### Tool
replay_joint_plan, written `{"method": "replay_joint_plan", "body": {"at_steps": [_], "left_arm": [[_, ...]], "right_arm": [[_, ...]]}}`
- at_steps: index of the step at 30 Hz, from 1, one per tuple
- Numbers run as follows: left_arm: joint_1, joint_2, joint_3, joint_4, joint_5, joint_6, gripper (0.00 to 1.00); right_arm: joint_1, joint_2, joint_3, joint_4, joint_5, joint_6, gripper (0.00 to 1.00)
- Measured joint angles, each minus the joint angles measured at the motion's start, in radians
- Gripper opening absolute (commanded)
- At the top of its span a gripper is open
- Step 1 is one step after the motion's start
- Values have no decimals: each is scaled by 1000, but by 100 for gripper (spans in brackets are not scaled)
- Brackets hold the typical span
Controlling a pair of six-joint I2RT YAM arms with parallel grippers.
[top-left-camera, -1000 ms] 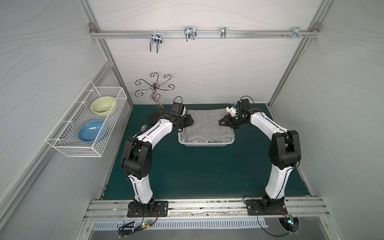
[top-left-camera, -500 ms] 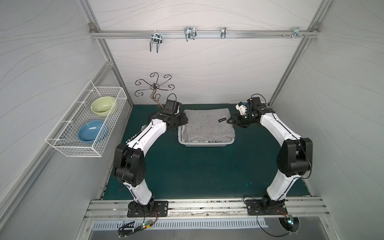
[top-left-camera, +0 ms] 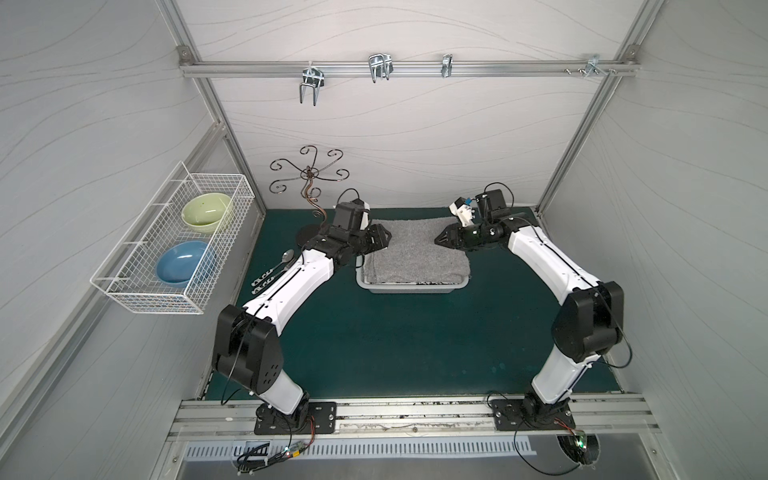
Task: Put the folded scarf in the basket
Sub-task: Place the scarf in the basket, then reset both arms
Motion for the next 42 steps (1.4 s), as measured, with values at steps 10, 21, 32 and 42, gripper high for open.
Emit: {"method": "replay_joint_plan", "body": {"at_steps": [10, 21, 32, 42], "left_arm": [[3, 109, -16, -65, -57, 40, 39], [56, 118, 6, -137, -98, 81, 36], [61, -171, -119, -162, -167, 94, 43], [77, -515, -575, -9, -518, 283, 89]], "right_arm": [[-11, 82, -48, 30, -8, 5, 49], [-15, 63, -61, 51, -53, 17, 54], [-84, -185, -179, 52, -71, 50, 99], [-224, -450, -454, 130, 63, 17, 99]]}}
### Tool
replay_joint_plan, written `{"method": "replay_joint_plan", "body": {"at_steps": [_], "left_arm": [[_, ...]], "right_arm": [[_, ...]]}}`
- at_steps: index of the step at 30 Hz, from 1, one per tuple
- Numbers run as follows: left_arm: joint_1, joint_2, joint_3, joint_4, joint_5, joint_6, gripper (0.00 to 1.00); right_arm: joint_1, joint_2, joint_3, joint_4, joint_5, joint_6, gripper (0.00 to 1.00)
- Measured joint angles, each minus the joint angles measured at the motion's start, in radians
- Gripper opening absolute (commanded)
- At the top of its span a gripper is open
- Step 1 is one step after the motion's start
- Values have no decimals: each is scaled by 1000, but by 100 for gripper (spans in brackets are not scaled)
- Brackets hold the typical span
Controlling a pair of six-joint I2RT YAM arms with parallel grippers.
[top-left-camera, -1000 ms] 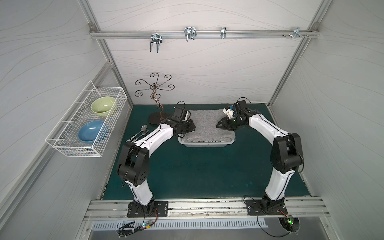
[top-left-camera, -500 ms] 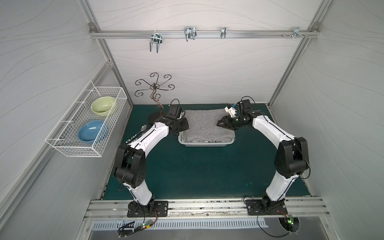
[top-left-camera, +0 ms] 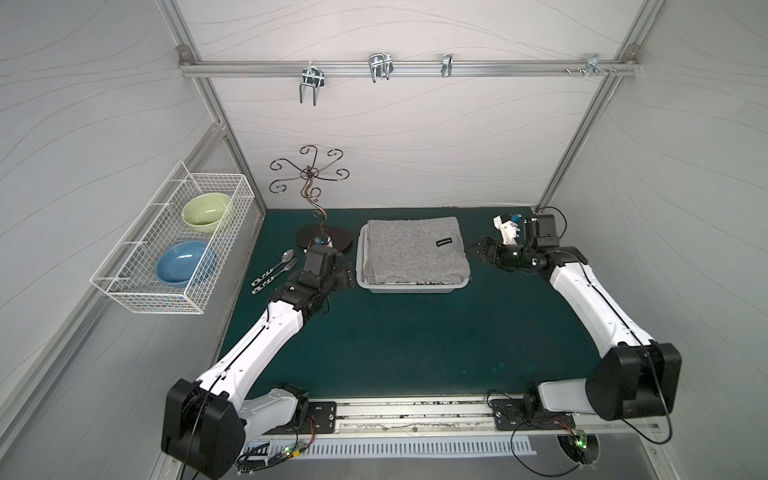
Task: Put the folded scarf in the basket
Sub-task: Reset both arms
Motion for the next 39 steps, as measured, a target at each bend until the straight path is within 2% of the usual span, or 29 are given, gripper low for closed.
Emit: {"method": "replay_joint_plan", "body": {"at_steps": [4, 7, 9, 13, 17, 21, 24, 27, 29, 39], "left_arm": [[5, -21, -254, 244, -131, 117, 97], [13, 31, -334, 369, -196, 208, 98], [30, 70, -359, 490, -197, 261, 98], [114, 194, -385, 717, -138, 329, 98], [197, 235, -385, 784, -24, 331, 96], [300, 273, -345, 810, 83, 288, 89], [362, 313, -319, 838, 132, 261, 89], [376, 357, -340, 957, 169, 259, 96], [380, 415, -353, 1033, 187, 254, 99], [380, 444, -381, 1094, 190, 243, 100]], "right_arm": [[-30, -52, -213, 182, 106, -101, 99], [-35, -40, -327, 293, 171, -173, 99], [-52, -4, -359, 359, 192, -196, 99], [-108, 99, -396, 543, 243, -224, 99], [-129, 168, -481, 719, 290, -237, 99], [-124, 176, -583, 910, 323, -233, 99], [-111, 188, -608, 1010, 337, -238, 99], [-76, 214, -646, 1144, 356, -264, 99], [-57, 225, -658, 1165, 365, -274, 99], [-47, 232, -660, 1223, 383, -290, 99]]}}
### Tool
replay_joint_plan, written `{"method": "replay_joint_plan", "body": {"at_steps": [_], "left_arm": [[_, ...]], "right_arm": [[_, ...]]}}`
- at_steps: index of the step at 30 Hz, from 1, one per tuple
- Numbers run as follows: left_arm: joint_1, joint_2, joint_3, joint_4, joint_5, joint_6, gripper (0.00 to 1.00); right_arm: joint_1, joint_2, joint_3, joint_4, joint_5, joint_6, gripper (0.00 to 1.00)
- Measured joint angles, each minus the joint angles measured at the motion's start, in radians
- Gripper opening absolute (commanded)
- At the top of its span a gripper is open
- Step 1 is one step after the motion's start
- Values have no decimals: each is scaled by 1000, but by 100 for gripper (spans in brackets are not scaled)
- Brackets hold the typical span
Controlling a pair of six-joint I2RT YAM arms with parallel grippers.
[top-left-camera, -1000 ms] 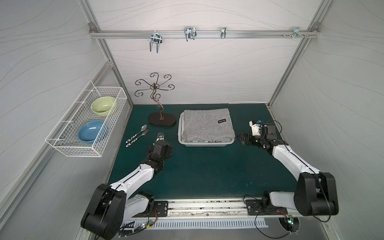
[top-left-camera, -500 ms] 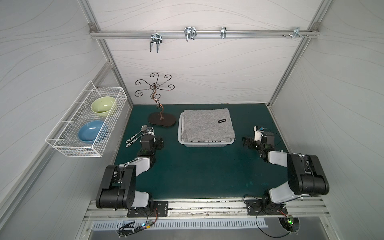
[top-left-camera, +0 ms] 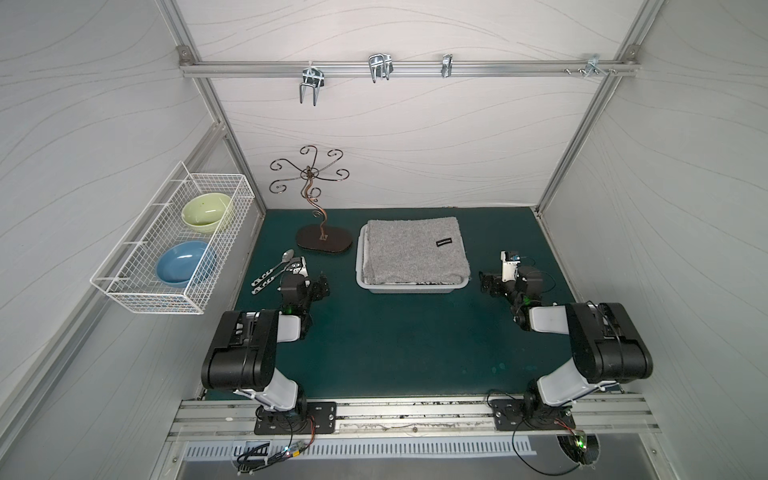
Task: Put the folded scarf in the basket
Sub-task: Reset both arms
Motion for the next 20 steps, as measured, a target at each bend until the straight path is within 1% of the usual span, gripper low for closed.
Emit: {"method": "replay_joint_plan", "body": {"at_steps": [20], "left_arm": [[0, 0, 0, 4, 0, 0, 100]], "right_arm": [[0, 1, 0, 7, 0, -2, 99]]}}
